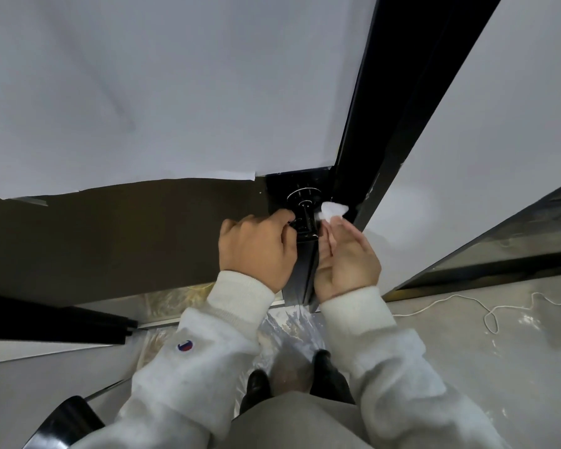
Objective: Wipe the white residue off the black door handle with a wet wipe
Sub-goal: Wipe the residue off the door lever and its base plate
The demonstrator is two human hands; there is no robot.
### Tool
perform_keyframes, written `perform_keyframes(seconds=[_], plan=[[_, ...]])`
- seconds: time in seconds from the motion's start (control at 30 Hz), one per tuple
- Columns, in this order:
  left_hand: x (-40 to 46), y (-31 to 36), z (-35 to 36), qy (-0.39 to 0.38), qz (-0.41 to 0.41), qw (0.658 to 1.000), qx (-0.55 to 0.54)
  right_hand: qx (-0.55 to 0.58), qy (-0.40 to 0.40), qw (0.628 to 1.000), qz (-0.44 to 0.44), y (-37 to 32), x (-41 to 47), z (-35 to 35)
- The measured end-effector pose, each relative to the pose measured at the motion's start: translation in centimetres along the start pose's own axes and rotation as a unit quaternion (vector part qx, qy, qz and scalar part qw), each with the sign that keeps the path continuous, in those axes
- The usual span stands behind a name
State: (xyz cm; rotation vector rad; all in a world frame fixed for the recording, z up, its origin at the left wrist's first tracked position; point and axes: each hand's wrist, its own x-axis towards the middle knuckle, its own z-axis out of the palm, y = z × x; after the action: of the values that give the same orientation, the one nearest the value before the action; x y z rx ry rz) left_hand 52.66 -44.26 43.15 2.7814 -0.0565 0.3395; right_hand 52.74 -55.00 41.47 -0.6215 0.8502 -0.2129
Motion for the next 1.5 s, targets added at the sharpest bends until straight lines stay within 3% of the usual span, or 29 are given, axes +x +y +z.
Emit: perform_keyframes(seconds=[0.13,0.23,0.33,0.53,0.7,0.83,0.93,1.27,1.5], plan=[[-0.1,0.0,0.1,0.003,0.004,1.000,0.006,-0.012,-0.050,0.995,0.086,0.9,1.7,1.9],[-0.2,0.0,0.1,0.014,-0.001,1.000,0.009,-0.028,-0.042,0.989,0.139,1.8,2.8,2.1],[-0.2,0.0,0.3,0.011,-0.003,1.000,0.014,-0.069,-0.069,0.985,0.144,2.5,3.7,1.8],[-0.1,0.2,0.6,0.017,-0.016,1.000,0.016,-0.052,-0.042,0.986,0.153,2.2,3.7,0.6],[0.1,0.2,0.7,0.026,-0.018,0.999,0.028,-0.015,-0.094,0.975,0.200,1.4,3.3,2.1],[-0.1,0.2,0.8,0.029,-0.016,0.999,0.029,0.016,-0.136,0.974,0.180,0.5,3.3,2.1],[0.0,0.1,0.9,0.025,-0.022,0.999,0.024,0.021,-0.122,0.982,0.141,0.5,3.5,1.7],[-0.2,0.2,1.0,0.018,-0.034,0.999,0.024,-0.049,-0.121,0.975,0.178,1.4,3.7,2.0],[-0.2,0.2,1.0,0.024,-0.028,0.999,0.014,-0.041,-0.189,0.964,0.183,0.8,3.2,0.6]])
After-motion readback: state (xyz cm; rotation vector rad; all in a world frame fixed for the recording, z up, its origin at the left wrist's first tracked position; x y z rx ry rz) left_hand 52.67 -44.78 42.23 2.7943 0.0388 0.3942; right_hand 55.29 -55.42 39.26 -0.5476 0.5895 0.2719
